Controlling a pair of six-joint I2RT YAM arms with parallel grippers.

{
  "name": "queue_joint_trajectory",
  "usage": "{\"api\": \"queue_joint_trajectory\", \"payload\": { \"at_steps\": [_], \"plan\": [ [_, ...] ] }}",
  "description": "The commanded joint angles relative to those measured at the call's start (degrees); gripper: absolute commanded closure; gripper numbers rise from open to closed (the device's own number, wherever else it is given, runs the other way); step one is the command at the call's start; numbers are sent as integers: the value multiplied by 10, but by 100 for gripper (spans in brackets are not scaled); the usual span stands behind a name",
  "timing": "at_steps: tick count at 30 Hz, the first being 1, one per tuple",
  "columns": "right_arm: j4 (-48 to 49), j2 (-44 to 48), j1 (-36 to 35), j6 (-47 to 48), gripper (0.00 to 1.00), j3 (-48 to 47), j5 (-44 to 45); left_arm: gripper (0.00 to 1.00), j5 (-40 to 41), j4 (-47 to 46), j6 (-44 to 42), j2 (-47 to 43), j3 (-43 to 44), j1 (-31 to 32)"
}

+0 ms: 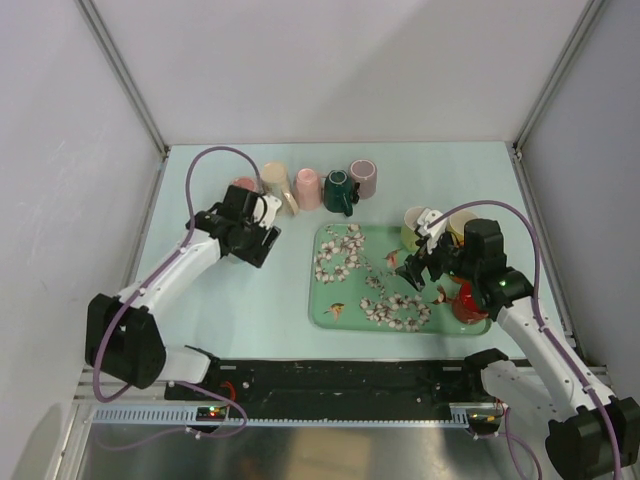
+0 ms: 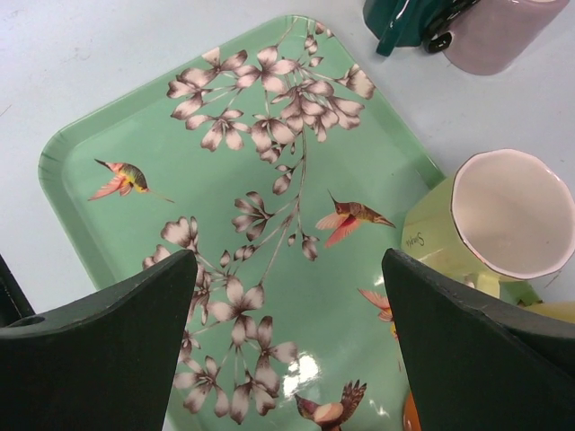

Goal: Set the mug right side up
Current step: Move the cup to the center of the board.

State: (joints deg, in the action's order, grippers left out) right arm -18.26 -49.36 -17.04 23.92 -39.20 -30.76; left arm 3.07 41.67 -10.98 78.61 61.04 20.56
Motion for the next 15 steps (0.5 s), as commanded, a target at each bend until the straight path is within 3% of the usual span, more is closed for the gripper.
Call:
{"api": "queue_joint_trajectory", "payload": {
  "at_steps": [1, 6, 15],
  "plan": [
    [19, -3, -5, -10, 10, 0, -9, 26, 34, 58, 16, -21, -5, 9],
    [21, -5, -6, -13, 10, 0, -9, 17, 106, 57, 44, 2, 51, -11],
    [9, 3, 2, -14, 10, 0, -6, 15, 100, 57, 63, 63, 110, -47]
  ]
}}
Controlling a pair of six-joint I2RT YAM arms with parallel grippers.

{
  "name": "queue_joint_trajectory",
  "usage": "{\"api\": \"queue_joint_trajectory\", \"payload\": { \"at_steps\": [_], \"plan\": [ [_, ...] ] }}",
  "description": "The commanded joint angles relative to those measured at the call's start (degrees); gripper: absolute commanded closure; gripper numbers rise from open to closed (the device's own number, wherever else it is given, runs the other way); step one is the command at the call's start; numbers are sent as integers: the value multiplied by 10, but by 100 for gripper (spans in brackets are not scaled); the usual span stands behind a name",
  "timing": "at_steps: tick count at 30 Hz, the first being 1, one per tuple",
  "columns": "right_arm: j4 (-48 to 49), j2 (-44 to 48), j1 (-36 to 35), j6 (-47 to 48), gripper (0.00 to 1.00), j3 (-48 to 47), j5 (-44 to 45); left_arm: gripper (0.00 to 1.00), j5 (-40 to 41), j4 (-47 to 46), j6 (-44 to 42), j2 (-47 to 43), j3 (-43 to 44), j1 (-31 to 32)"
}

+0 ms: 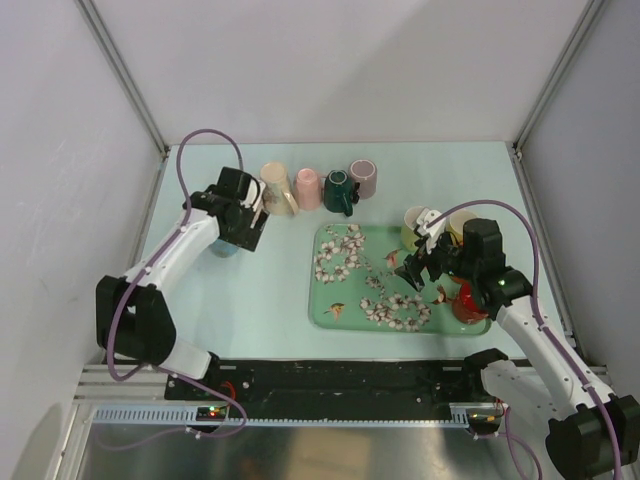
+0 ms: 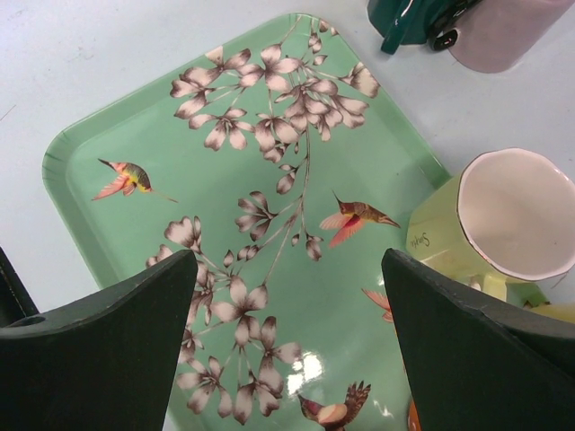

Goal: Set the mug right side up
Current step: Move the cup to the center of the board.

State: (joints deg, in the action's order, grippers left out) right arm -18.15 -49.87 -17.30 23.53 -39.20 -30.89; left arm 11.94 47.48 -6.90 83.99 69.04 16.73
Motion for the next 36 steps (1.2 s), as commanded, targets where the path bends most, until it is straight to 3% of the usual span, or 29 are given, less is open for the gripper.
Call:
{"api": "queue_joint_trajectory", "payload": {
  "at_steps": [1, 6, 11, 17, 22, 26, 31, 36],
  "plan": [
    [5, 10, 8, -11, 11, 0, -6, 15, 17, -1, 24, 6, 34, -9],
    [-6, 16, 26, -22, 11, 1, -12, 2, 75, -4, 46, -2, 59, -25],
    [1, 15, 34, -31, 11, 4, -14, 0, 64, -1, 54, 38, 109, -74],
    [0, 15, 37, -32, 11, 4, -13, 0, 0, 24, 73, 138, 191, -130],
    [-13, 19, 45, -33, 11, 4, -14, 0, -114, 39, 86, 205, 225, -146],
    [-20, 22, 53, -36, 11, 4, -14, 2, -140, 41, 87, 214, 209, -141],
    [-22, 24, 61, -38, 11, 5, -17, 12, -153, 40, 72, 178, 154, -128],
    [-18, 13, 46, -24, 11, 6, -18, 18, -172, 42, 17, 135, 93, -92]
  ]
}}
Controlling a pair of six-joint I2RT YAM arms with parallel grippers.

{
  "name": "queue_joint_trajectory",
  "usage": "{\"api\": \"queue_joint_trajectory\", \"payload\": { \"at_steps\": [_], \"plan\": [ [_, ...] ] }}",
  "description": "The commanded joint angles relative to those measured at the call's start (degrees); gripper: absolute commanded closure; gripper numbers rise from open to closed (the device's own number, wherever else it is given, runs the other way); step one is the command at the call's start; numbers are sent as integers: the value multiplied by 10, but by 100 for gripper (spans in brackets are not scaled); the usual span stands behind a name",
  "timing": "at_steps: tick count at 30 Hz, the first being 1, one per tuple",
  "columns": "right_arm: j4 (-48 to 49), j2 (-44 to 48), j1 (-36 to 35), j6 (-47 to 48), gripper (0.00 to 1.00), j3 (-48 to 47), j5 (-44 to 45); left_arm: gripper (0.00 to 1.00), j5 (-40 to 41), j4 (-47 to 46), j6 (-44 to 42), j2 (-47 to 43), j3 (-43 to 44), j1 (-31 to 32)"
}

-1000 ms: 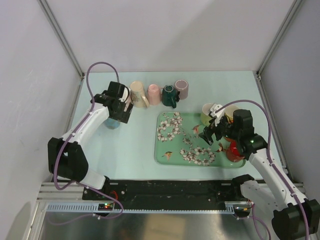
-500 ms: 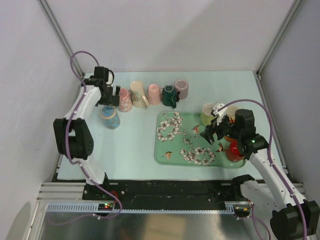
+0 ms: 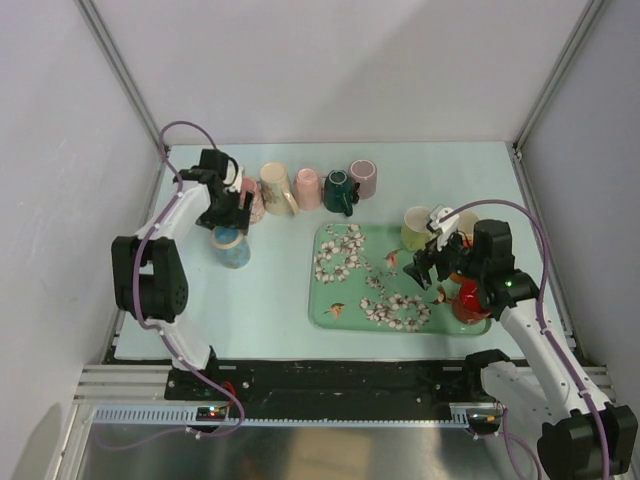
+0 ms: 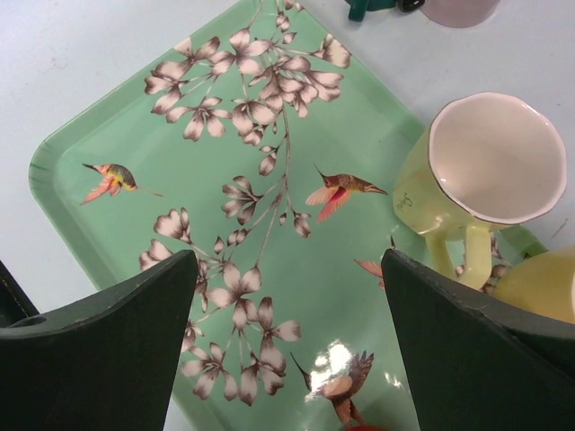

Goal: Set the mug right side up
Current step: Move the cup to the center of the board.

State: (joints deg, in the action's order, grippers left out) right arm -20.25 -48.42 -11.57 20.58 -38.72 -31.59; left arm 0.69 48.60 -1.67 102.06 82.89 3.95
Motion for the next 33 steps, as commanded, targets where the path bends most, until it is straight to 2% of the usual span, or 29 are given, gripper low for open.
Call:
{"api": "queue_joint_trajectory", "payload": {
  "at_steps": [1, 8, 13, 19, 24, 29, 33],
  "plan": [
    [4, -5, -19, 11, 11, 1, -9, 18, -64, 32, -48, -57, -61, 49],
    [21, -29, -63, 29, 11, 0, -3, 19, -106, 32, -163, -151, -177, 171],
    [23, -50, -103, 50, 10, 0, 2, 11, -131, 27, -203, -217, -209, 234],
    [26, -100, -173, 121, 8, -14, -9, 2, -107, 26, -206, -276, -166, 235],
    [61, -184, -257, 192, 5, -53, -20, 0, -57, 28, -180, -336, -94, 220],
    [104, -305, -308, 218, 5, -133, -38, 0, 20, 55, -136, -374, -75, 190],
    [112, -409, -331, 230, 3, -228, -51, 0, 13, 78, -113, -418, -103, 142]
  ]
}}
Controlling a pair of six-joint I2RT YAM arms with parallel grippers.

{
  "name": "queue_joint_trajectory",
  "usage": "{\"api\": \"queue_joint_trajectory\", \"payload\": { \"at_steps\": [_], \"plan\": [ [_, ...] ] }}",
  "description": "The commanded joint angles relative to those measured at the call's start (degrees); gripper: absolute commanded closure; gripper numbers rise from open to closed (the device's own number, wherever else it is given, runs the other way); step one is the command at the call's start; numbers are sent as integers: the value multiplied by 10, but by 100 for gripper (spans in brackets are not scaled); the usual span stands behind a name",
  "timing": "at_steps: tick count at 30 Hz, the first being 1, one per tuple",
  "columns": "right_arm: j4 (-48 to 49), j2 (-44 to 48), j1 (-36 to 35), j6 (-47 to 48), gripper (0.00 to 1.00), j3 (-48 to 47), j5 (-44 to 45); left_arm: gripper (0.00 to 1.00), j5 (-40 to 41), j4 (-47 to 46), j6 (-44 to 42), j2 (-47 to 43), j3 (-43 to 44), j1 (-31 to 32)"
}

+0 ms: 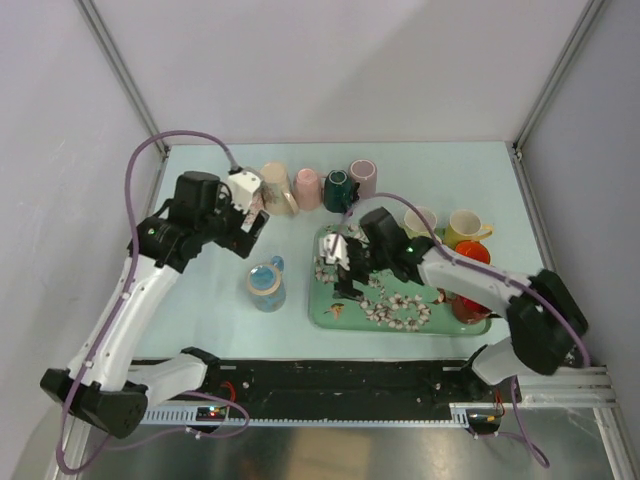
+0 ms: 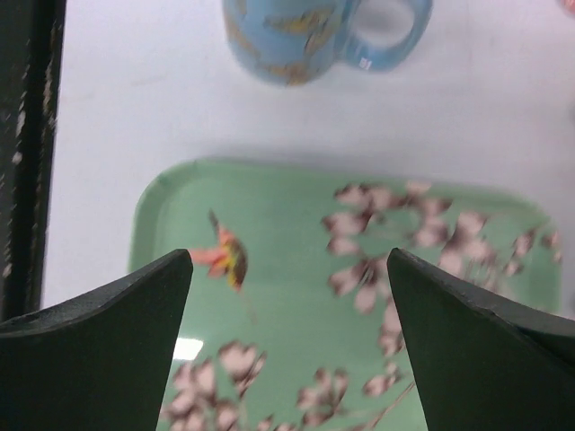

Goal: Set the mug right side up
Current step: Move the cup to the center of the board, then turn over the cup at the center of the board.

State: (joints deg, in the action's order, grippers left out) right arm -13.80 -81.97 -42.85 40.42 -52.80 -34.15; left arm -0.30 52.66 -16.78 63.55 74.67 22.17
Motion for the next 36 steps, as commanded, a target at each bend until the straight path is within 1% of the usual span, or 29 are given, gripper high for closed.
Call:
{"api": "queue_joint_trajectory", "payload": {
  "at_steps": [1, 6, 8, 10, 13, 15, 17, 20, 23, 26, 29, 31, 34, 36],
  "plan": [
    [45, -96, -21, 36, 3, -118, -30, 0, 19, 40, 42, -46, -30, -51],
    [-20, -225, -36, 108, 1, -267, -56, 0, 11, 53, 50, -106, -72, -98],
    [-80, -280, -40, 143, 1, -347, -68, 0, 10, 60, 51, -121, -79, -113],
    [-182, -347, -43, 195, 1, -462, -88, 0, 8, 65, 53, -133, -85, -129],
    [-318, -435, -51, 266, 1, -599, -93, 0, 0, 68, 59, -145, -90, -153],
    [-375, -471, -58, 305, 1, -657, -89, 0, -13, 70, 65, -150, -93, -170],
    [-412, -486, -64, 336, 1, -678, -82, 0, -27, 71, 71, -154, -96, -186],
    [-464, -490, -73, 381, 4, -672, -70, 0, -46, 71, 80, -160, -99, -205],
    [-508, -479, -79, 398, 10, -648, -60, 0, -58, 71, 84, -161, -99, -217],
    [-516, -436, -80, 391, 15, -584, -68, 0, -71, 71, 83, -156, -99, -220],
    [-483, -373, -82, 359, 17, -490, -79, 1, -87, 70, 77, -146, -101, -220],
    [-421, -320, -87, 300, 18, -421, -71, 1, -98, 70, 78, -134, -100, -220],
    [-258, -263, -101, 132, 16, -321, -6, 1, -110, 64, 82, -121, -94, -220],
    [-179, -250, -109, 23, 15, -293, 38, 1, -112, 59, 86, -114, -90, -220]
  ]
}}
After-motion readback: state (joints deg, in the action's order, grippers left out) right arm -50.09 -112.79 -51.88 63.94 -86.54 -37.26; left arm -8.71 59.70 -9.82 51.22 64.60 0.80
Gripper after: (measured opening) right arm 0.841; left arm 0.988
